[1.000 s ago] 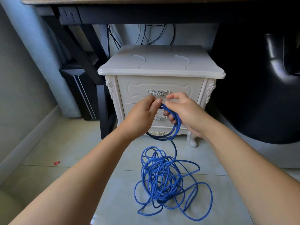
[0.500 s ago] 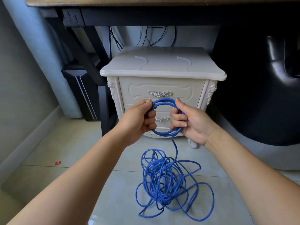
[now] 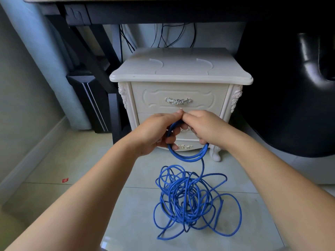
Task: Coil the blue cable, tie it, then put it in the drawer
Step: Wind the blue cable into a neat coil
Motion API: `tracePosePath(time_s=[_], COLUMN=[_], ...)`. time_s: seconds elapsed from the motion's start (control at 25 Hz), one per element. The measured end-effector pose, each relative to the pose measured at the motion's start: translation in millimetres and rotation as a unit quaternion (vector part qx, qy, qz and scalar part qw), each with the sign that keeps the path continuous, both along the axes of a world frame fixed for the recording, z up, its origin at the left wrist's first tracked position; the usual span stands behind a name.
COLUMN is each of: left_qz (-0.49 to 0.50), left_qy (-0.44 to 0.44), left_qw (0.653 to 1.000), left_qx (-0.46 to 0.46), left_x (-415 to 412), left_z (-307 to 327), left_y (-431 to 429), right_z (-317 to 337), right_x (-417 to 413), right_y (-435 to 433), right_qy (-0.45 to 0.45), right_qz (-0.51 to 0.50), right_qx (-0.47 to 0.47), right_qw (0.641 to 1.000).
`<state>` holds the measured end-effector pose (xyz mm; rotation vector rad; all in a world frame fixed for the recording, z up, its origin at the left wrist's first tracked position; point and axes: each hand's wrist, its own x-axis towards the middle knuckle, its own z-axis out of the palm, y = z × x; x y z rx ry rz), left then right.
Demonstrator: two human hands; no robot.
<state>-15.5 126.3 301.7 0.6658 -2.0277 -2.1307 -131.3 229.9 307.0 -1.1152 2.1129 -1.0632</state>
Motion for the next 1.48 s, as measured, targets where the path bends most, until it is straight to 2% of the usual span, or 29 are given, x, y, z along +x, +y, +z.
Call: tracePosePath(time_s=[0.08, 0.16, 0.24, 0.32, 0.48, 0.64, 0.76, 1.0, 1.28, 1.32, 1.44, 1.48], left_qz=[-0.015, -0.011, 0.002, 0.017, 0.069, 0.091, 0.086, 0.149, 0.192, 0.197, 0.194, 0.182], left_qy=[0.003, 0.024, 0.049, 0.068, 0.093, 0.11, 0.107, 0.146, 0.119, 0.116, 0.103, 0.097], left_qw=[1.0, 0.999, 0.998, 0.996, 0.985, 0.965, 0.971, 0.952, 0.958, 0.96, 0.968, 0.971], left_qx=[0.02, 0.043, 0.047, 0.056, 0.13, 0.219, 0.198, 0.225, 0.179, 0.164, 0.124, 0.12], left_x=[-2.2, -2.7, -1.8, 0.1, 4.6, 8.8, 11.6, -0.1, -6.9, -7.7, -7.6, -6.3], left_z=[-1.2, -3.3, -5.3, -5.9, -4.5, -5.2, -3.3, -1.4, -9.5, -9.8, -10.5, -10.2], left_y=[0.6, 2.1, 2.7, 1.9, -3.8, -9.3, -11.2, -4.7, 3.6, 4.4, 3.8, 2.8], right_z=[-2.7, -3.6, -3.5, -9.0, -31.9, -29.6, -10.8, -10.5, -3.4, -2.5, -2.5, -2.8], right_x=[0.0, -2.4, -8.4, -17.2, -33.1, -31.9, -35.5, -15.1, 0.2, 2.6, 3.2, 1.0], right_y=[-2.0, -1.9, 2.5, 9.5, 22.5, 22.8, 21.6, 7.3, 4.8, 4.9, 6.0, 6.3], right_qy=[-0.004, -0.131, -0.275, -0.326, -0.332, -0.358, -0.362, -0.391, -0.271, -0.28, -0.402, -0.417], right_qz=[-0.016, -0.032, 0.007, 0.073, 0.116, 0.071, 0.008, -0.054, -0.058, -0.061, -0.033, -0.029], right_qx=[-0.011, -0.053, -0.081, -0.081, -0.048, -0.124, -0.183, -0.172, -0.14, -0.145, -0.162, -0.159], right_qw=[1.0, 0.989, 0.958, 0.939, 0.935, 0.923, 0.914, 0.903, 0.951, 0.947, 0.901, 0.894])
